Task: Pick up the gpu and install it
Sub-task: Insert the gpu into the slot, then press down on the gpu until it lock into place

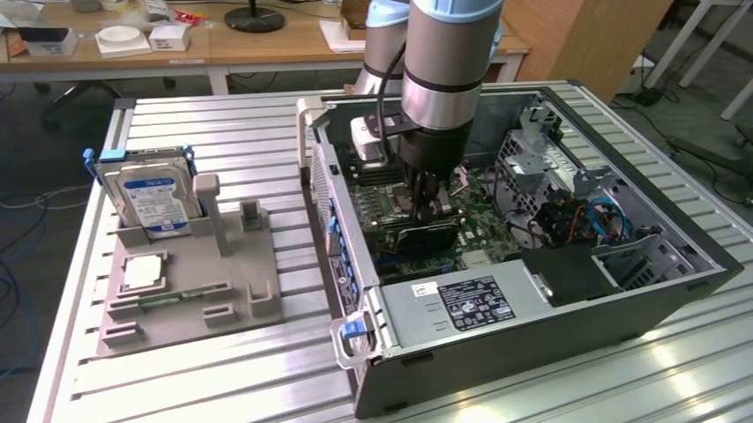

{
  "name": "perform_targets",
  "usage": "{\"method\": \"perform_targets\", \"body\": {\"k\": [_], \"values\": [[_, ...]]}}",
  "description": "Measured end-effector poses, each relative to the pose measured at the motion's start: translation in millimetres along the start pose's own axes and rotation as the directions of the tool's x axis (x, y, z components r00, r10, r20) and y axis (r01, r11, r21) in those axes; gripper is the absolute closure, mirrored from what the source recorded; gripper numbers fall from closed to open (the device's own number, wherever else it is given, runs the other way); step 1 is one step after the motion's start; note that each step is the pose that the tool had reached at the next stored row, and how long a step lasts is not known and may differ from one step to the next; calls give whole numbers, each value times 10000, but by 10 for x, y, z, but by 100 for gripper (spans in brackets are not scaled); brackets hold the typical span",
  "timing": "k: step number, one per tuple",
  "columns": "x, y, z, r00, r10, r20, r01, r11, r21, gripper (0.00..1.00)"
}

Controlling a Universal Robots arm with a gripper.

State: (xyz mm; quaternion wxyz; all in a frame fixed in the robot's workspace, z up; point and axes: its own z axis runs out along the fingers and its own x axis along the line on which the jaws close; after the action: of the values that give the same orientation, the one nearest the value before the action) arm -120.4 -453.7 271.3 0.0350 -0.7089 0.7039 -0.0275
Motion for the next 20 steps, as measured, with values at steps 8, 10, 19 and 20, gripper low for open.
{"method": "perform_targets", "body": {"k": [8,10,19,20], "values": [[0,0,0,10000,0,0,0,10000,0,90],[0,0,0,10000,0,0,0,10000,0,90],[-1,-27,2,10000,0,-2,0,10000,-1,90],[0,-50,5,10000,0,-1,0,10000,-4,90]]}}
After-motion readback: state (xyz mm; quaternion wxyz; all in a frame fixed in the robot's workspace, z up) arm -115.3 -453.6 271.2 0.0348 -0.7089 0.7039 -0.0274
